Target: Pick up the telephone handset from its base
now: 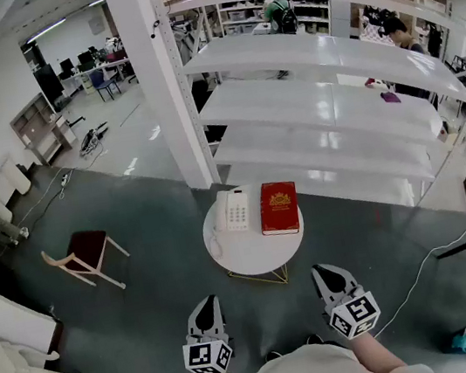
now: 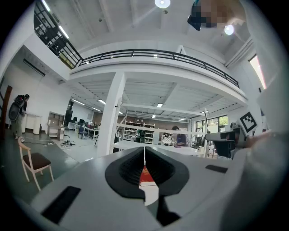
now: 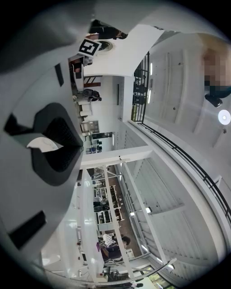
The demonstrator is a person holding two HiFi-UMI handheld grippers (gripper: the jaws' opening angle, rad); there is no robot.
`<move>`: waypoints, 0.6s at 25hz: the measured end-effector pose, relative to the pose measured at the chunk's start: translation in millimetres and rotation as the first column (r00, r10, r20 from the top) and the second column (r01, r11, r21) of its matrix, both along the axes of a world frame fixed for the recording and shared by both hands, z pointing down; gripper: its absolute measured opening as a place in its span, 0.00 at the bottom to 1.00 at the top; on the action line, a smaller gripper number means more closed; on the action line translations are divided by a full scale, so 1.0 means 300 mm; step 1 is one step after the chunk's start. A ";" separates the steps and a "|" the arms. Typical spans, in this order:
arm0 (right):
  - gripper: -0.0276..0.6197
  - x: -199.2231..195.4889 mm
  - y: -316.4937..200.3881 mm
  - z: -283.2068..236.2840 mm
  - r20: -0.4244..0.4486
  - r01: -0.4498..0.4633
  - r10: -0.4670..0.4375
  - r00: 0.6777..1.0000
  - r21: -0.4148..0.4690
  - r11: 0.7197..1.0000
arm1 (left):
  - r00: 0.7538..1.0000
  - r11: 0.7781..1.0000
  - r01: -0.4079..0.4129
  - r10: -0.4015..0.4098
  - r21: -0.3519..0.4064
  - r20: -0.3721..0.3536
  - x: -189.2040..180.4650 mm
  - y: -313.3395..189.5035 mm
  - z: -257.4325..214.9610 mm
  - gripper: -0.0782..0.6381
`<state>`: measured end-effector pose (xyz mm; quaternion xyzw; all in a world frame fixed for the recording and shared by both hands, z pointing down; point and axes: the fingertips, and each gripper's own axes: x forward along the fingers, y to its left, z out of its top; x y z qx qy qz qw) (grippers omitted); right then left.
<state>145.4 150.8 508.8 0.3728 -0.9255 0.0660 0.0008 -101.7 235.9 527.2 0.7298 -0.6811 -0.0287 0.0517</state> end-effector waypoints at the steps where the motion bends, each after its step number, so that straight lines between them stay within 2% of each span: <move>1: 0.06 -0.001 0.004 0.002 0.000 0.002 -0.002 1.000 -0.001 1.000 | 1.000 1.000 0.000 0.000 0.001 -0.002 0.000 0.003 0.000 0.14; 15: 0.06 -0.034 0.033 0.000 -0.005 0.018 -0.018 1.000 0.002 1.000 | 1.000 1.000 -0.001 0.001 0.004 -0.016 -0.020 0.020 0.002 0.14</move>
